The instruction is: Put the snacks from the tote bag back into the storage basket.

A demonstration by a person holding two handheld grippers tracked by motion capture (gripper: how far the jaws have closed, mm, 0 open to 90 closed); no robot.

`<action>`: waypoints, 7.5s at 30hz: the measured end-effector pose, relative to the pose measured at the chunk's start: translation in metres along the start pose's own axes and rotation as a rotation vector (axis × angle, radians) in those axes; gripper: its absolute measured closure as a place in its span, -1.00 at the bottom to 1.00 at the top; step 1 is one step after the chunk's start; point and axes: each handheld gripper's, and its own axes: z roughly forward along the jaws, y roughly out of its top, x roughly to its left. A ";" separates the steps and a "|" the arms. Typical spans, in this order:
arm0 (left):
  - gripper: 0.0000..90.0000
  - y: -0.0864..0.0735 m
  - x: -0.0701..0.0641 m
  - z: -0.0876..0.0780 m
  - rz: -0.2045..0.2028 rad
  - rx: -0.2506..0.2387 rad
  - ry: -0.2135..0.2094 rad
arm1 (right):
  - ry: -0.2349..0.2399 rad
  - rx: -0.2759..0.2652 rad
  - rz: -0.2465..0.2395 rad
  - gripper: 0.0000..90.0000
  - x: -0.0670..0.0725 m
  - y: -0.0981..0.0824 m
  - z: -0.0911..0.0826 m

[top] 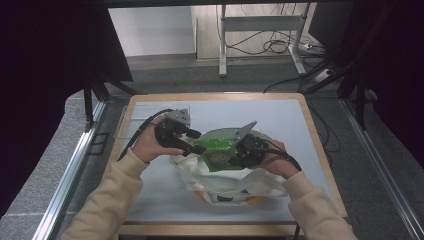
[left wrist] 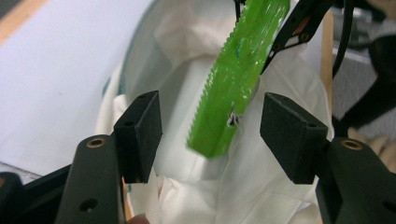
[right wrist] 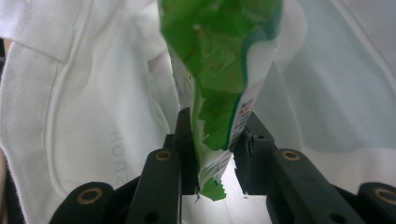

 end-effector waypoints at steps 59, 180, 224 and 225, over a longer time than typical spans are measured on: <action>0.67 -0.001 0.006 -0.033 0.061 -0.024 -0.014 | -0.079 -0.372 0.280 -0.36 0.010 -0.064 -0.046; 0.68 -0.018 0.148 -0.105 -0.150 -0.056 0.191 | -0.039 -0.296 0.299 -0.39 0.004 -0.068 -0.022; 0.67 -0.072 0.204 -0.079 -0.232 0.071 0.191 | -0.053 -0.266 0.314 -0.40 0.002 -0.070 -0.016; 0.67 -0.073 0.204 -0.077 -0.231 0.081 0.190 | -0.053 -0.263 0.317 -0.40 0.002 -0.071 -0.016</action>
